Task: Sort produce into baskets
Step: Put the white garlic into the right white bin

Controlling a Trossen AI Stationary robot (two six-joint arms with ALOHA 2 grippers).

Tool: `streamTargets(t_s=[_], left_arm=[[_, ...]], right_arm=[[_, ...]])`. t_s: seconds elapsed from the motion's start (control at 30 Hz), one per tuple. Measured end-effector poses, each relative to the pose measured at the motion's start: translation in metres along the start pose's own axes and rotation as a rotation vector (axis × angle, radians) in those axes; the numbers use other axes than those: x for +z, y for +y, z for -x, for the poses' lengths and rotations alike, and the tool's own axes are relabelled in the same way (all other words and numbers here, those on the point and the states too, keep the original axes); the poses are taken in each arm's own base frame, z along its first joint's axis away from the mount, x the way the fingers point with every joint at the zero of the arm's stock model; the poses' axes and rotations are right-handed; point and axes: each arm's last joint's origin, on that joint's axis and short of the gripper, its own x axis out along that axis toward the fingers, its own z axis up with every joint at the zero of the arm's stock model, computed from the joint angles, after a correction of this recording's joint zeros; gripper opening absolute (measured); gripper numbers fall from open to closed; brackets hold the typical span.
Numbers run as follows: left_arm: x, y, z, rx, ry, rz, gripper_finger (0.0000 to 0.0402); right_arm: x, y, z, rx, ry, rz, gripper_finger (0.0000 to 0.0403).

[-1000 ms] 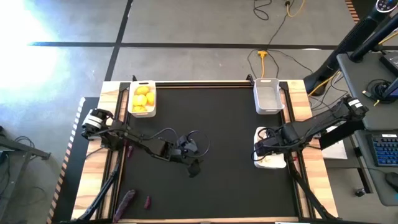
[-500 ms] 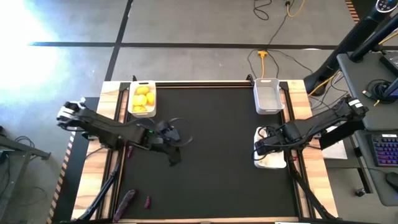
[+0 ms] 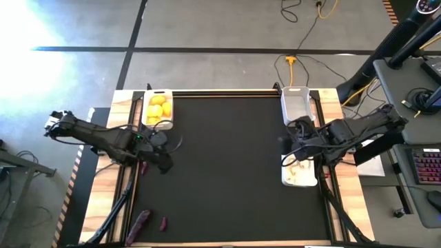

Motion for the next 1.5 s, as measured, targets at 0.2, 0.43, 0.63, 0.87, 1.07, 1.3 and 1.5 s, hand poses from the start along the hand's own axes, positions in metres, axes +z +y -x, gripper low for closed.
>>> streamTargets(t_s=[0.2, 0.43, 0.63, 0.87, 1.07, 1.3, 1.5], left_arm=[[-0.025, 0.02, -0.01, -0.024, 0.159, 0.163, 0.0231], [-0.032, 0.028, -0.007, -0.022, 0.247, 0.173, 0.0253], [-0.03, 0.026, -0.007, -0.006, 0.293, 0.224, 0.0316], [-0.024, 0.021, -0.021, 0.058, 0.396, 0.248, 0.0324], [-0.013, 0.023, -0.04, 0.162, 0.439, 0.279, 0.0312], [0.009, 0.041, -0.067, 0.246, 0.529, 0.255, 0.0309], [0.02, 0.062, -0.092, 0.25, 0.682, 0.223, 0.0309]], right_arm=[[0.001, 0.029, -0.003, 0.081, -0.066, 0.117, 0.0276], [-0.007, 0.063, -0.021, 0.082, -0.073, 0.24, 0.0287], [-0.015, 0.088, -0.035, 0.052, -0.042, 0.336, 0.0298], [-0.022, 0.113, -0.053, 0.015, -0.038, 0.48, 0.0307], [-0.025, 0.129, -0.061, 0.008, -0.04, 0.547, 0.0307], [-0.028, 0.134, -0.065, 0.0, -0.033, 0.561, 0.0306], [-0.028, 0.133, -0.062, 0.006, -0.034, 0.564, 0.0308]])
